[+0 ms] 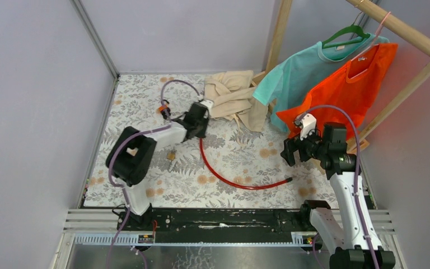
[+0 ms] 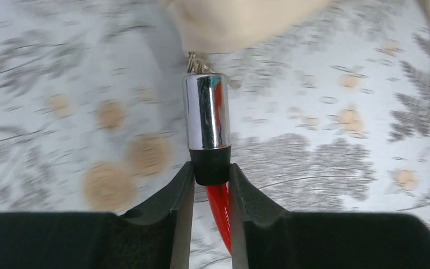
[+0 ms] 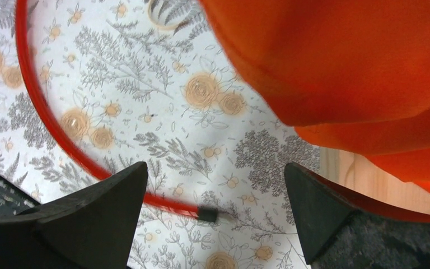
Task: Lock with the key
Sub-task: Pick up the lock from the center of the board.
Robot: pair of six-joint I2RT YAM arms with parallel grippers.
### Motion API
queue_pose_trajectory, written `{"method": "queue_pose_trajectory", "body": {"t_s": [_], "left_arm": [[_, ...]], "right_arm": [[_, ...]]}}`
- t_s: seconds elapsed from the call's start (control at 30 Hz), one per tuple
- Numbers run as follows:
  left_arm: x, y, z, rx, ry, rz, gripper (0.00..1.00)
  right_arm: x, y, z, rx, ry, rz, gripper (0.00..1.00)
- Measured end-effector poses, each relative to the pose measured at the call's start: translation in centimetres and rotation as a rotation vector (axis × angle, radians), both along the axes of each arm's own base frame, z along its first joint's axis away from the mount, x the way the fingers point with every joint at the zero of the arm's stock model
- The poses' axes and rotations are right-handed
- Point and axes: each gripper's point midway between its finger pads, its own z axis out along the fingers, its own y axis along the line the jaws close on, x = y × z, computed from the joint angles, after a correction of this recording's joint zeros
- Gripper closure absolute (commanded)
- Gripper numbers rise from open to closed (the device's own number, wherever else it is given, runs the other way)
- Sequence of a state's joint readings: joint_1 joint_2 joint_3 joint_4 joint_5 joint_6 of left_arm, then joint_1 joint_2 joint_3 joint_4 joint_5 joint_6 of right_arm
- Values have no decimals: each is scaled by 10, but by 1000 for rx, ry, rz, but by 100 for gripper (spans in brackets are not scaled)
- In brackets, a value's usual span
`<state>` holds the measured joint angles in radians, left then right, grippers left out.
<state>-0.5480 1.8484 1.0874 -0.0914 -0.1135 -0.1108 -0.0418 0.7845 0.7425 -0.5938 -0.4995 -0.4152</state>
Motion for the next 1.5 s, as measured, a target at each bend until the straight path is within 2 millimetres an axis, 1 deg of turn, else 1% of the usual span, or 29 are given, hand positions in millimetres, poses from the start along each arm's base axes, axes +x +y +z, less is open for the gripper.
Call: {"method": "queue_pose_trajectory", "body": {"t_s": [0.1, 0.17, 0.2, 0.3, 0.4, 0.53, 0.6, 0.77, 0.93, 1.07, 1.2, 1.33, 1.5], "left_arm": [[10, 37, 16, -21, -25, 90, 100], [16, 54, 26, -45, -43, 149, 100], [19, 60, 30, -59, -50, 172, 100], [20, 65, 33, -91, -49, 207, 100], [19, 61, 32, -119, -34, 215, 100], [16, 54, 30, -154, -11, 207, 100], [15, 50, 30, -171, -2, 194, 100], [13, 35, 33, -237, 5, 130, 100], [0, 16, 25, -311, 66, 35, 100], [-20, 3, 13, -368, 138, -49, 100], [-35, -5, 8, -409, 174, -115, 100], [-44, -11, 6, -438, 185, -170, 100], [-47, -10, 4, -429, 174, -194, 100]], "right_arm": [[-3, 3, -10, -13, 48, 46, 1], [-3, 6, -20, -24, 81, 70, 1], [-3, 9, -27, -33, 100, 87, 1], [-9, 19, -47, -66, 155, 146, 1], [-17, 29, -63, -107, 182, 227, 1], [-31, 31, -80, -165, 202, 327, 0], [-38, 27, -89, -200, 213, 364, 1], [-56, 11, -116, -299, 274, 429, 4], [-65, -1, -135, -364, 322, 455, 7], [-62, -2, -142, -381, 320, 461, 8], [-58, -1, -147, -378, 322, 462, 8], [-53, 0, -153, -371, 333, 450, 8], [-38, 5, -150, -358, 342, 455, 4]]}}
